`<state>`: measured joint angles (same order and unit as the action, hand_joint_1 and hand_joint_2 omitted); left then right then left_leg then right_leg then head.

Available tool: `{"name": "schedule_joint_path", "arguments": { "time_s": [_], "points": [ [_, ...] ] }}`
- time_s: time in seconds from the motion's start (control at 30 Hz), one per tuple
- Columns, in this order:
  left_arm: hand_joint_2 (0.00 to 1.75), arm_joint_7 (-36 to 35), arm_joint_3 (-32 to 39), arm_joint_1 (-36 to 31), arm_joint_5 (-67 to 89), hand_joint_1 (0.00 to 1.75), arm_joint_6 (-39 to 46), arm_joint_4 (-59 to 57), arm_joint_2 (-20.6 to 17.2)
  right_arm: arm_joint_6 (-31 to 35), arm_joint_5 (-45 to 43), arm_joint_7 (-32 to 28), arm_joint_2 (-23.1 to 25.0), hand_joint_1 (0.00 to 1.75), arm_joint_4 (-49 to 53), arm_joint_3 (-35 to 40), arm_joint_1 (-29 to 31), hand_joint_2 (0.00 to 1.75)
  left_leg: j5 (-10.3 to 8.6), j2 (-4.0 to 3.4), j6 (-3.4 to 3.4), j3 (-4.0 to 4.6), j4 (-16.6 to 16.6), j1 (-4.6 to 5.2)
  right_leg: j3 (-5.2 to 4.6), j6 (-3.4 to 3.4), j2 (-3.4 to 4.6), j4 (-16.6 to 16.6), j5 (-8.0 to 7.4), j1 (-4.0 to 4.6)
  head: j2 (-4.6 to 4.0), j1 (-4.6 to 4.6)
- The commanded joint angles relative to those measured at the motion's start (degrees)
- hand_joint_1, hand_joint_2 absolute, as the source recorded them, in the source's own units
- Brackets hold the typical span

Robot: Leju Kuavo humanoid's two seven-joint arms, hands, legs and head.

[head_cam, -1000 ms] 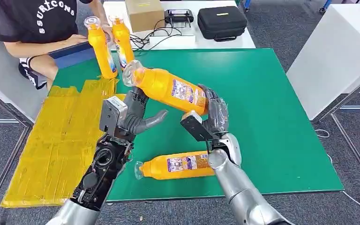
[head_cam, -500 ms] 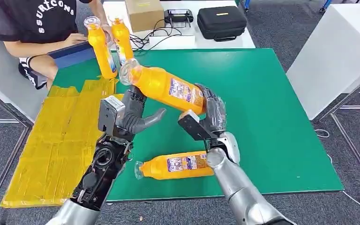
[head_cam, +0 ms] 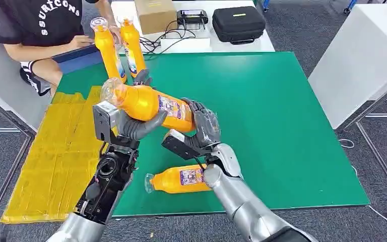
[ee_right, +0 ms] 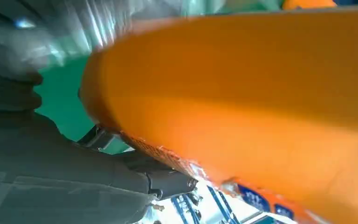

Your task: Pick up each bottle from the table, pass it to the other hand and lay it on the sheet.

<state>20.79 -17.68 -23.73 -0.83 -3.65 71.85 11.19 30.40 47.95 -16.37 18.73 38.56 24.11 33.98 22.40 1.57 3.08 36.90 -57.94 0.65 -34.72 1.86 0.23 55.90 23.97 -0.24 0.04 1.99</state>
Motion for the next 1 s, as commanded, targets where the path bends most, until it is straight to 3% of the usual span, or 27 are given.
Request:
{"name": "schedule_joint_path", "arguments": {
  "time_s": [0.03, 0.37, 0.4, 0.43, 1.0],
  "points": [
    [1.75, -0.71, 0.60, -4.67, -0.81, 0.00, -0.41, -7.70, -0.31, 1.26, 1.31, -0.79, -0.01, 1.75, -7.18, 7.28, 1.36, 1.75, 0.14, -0.13, -0.18, -0.33, 0.00, -0.04, 0.35, -0.04, 0.00, -0.04, 0.12, 0.05, -0.02, 0.02],
    [1.75, 0.07, 4.25, -4.71, -3.90, 0.00, 1.25, -8.90, -0.06, 1.48, 1.60, -0.28, 0.77, 1.75, -8.72, 8.26, 1.69, 1.75, 0.09, -0.10, -0.15, -0.21, 0.02, -0.04, 0.23, -0.04, 0.00, -0.04, 0.07, 0.05, 0.00, 0.02],
    [1.75, 0.39, 4.88, -4.50, -4.64, 0.44, 1.64, -8.73, 0.10, 1.46, 1.55, -0.24, 0.81, 1.75, -8.78, 8.22, 1.72, 1.75, 0.20, -0.17, -0.24, -0.44, -0.01, -0.05, 0.45, -0.07, 0.02, -0.02, 0.18, 0.07, -0.02, 0.04],
    [1.75, 0.80, 5.36, -4.19, -5.63, 1.73, 1.84, -8.46, 0.08, 1.50, 1.41, -0.39, 0.80, 1.75, -8.76, 8.15, 1.69, 1.75, 0.13, -0.15, -0.17, -0.29, 0.00, -0.03, 0.29, -0.04, 0.03, -0.02, 0.11, 0.04, 0.00, 0.04],
    [1.75, 1.47, 5.39, -4.08, -7.32, 1.75, 3.23, -8.68, -0.17, 2.79, -1.02, -2.96, 0.19, 1.75, -7.24, 6.88, 1.70, 1.75, 0.12, -0.07, -0.18, -0.29, 0.02, -0.04, 0.32, -0.04, -0.05, -0.04, 0.12, 0.04, 0.00, 0.02]
  ]
}}
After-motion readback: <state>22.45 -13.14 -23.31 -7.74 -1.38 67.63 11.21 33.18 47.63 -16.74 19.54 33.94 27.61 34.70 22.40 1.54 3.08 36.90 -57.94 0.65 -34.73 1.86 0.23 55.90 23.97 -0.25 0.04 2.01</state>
